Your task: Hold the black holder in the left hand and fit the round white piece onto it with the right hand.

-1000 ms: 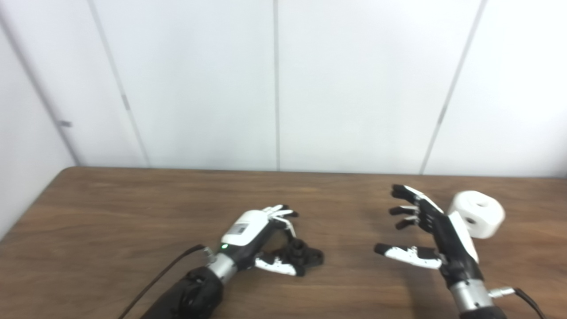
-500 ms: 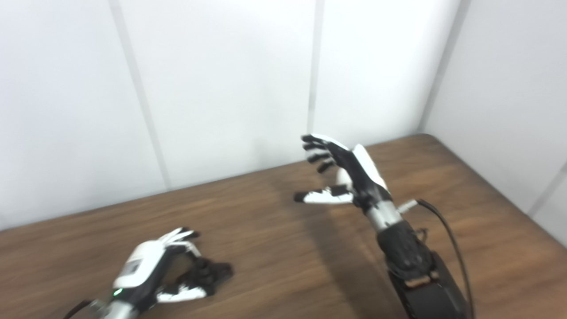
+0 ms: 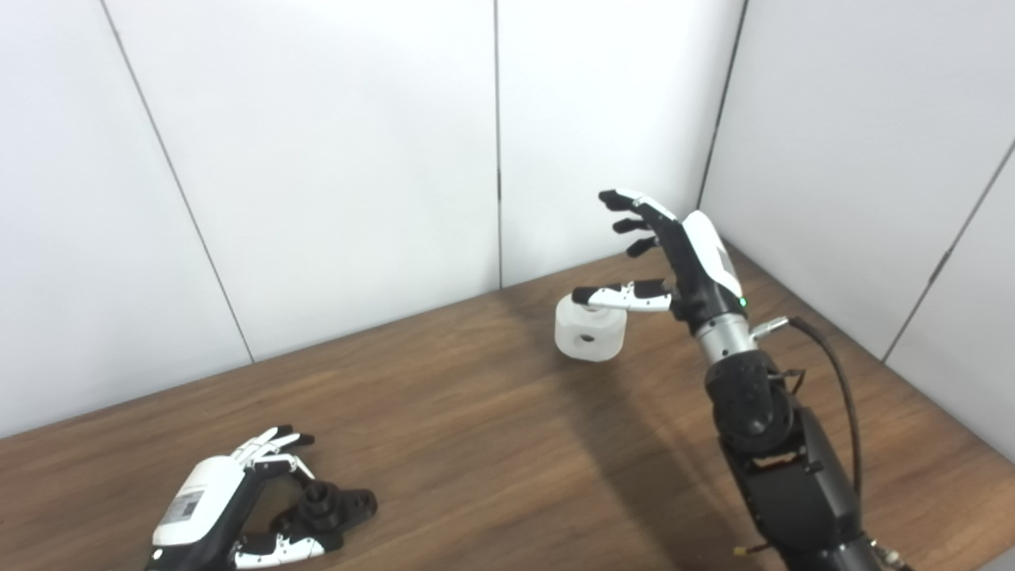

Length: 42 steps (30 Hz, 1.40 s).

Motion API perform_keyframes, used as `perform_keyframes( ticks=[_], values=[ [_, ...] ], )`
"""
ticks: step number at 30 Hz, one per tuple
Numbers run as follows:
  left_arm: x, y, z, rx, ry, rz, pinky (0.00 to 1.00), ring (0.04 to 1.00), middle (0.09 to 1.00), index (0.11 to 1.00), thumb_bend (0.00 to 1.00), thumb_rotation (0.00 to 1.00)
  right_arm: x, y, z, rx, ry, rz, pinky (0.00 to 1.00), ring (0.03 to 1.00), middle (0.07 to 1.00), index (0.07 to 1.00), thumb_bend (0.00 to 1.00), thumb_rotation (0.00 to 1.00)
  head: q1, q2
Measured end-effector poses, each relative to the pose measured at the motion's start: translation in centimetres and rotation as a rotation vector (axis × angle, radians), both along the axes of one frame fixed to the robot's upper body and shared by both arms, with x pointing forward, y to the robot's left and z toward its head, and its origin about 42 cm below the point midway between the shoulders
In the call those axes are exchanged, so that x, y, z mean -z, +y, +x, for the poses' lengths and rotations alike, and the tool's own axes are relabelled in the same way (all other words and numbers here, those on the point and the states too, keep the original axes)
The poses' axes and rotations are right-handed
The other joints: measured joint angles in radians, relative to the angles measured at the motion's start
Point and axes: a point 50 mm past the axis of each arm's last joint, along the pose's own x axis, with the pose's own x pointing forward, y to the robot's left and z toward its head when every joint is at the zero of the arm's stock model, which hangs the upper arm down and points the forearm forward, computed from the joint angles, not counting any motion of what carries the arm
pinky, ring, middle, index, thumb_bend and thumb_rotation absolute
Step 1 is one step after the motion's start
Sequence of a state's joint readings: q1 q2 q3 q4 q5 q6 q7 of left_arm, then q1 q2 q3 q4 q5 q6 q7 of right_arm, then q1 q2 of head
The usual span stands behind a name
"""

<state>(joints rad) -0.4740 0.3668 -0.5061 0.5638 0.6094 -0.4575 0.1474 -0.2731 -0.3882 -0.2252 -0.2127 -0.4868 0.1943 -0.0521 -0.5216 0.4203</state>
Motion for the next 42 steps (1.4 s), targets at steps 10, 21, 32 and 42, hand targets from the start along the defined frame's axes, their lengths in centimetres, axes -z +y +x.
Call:
perform_keyframes(
  ticks=[10,21,32,42],
  values=[
    [0.1,0.4,0.3,0.008,0.003,-0.001,0.94,0.926,0.852,0.485,0.52,0.05,1.3,-2.4,0.2,-0.048,0.282,-0.056,0.80,0.950,0.985,0.920,0.98,0.49,0.005,-0.009],
    [0.1,0.4,0.3,0.007,0.001,-0.003,0.94,0.922,0.847,0.486,0.52,0.05,5.0,-3.1,1.3,-0.109,0.513,0.001,0.80,0.997,1.000,0.963,1.00,0.47,0.014,-0.002],
    [0.0,0.5,0.1,0.006,0.000,-0.006,0.92,0.911,0.844,0.485,0.52,0.05,6.9,-3.6,3.1,-0.063,0.570,0.001,0.80,0.970,1.000,0.953,1.00,0.49,0.029,0.002],
    [-0.2,0.7,-0.3,0.008,0.000,-0.011,0.91,0.902,0.840,0.485,0.52,0.05,7.4,-3.8,4.0,-0.024,0.527,0.010,0.77,0.940,0.983,0.944,1.00,0.47,0.044,0.006]
  ],
)
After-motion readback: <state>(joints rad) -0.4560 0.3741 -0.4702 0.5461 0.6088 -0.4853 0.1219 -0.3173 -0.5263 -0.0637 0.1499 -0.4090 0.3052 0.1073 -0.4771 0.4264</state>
